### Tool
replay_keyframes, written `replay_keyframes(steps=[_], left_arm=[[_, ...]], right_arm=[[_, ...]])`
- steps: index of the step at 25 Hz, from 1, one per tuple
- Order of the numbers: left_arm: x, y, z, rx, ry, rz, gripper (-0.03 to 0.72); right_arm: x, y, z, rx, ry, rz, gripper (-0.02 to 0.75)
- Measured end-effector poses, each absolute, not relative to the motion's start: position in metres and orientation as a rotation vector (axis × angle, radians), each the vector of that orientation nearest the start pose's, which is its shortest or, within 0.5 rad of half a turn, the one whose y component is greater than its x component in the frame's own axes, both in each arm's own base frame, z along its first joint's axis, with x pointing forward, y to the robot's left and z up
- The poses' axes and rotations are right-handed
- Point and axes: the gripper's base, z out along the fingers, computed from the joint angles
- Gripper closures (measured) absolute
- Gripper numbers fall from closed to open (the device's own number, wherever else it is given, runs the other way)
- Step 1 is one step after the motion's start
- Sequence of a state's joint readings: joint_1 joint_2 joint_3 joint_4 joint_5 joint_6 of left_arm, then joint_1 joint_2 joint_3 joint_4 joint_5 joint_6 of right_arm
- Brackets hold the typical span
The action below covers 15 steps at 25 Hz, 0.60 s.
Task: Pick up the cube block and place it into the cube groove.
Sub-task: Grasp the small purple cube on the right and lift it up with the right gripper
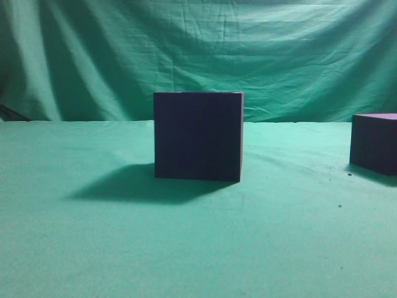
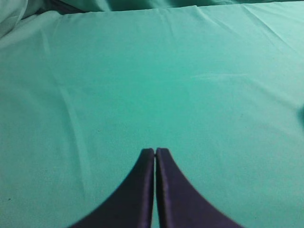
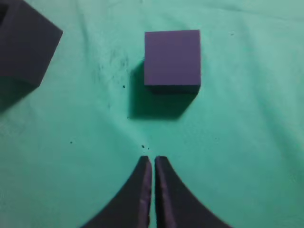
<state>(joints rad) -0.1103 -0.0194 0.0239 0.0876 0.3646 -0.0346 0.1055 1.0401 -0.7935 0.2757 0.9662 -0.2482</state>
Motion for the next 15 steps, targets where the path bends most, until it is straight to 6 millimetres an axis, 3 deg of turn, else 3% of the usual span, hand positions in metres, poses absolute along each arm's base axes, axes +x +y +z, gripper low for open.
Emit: replay_keyframes(steps=[8,9,10,15], left_arm=[[0.052,-0.003,0.173,0.124,1.847,-0.015,0.688],[0.052,-0.003,0.173,0.124,1.847,-0.015,0.688],[0.052,-0.003,0.173,0.124,1.847,-0.015,0.688],[0.052,-0.003,0.173,0.124,1.847,-0.015,0.688]], right_arm=[[0.235,0.082,0.283,-0.587,2.825,0.052,0.738],[0.242,0.086,0.280,-0.593,2.839,0.044,0.690],[0.249,0.089,0.277,-0.586,2.855,0.041,0.690],[0.274,0.096,0.254,-0.523,2.942,0.005,0.365]])
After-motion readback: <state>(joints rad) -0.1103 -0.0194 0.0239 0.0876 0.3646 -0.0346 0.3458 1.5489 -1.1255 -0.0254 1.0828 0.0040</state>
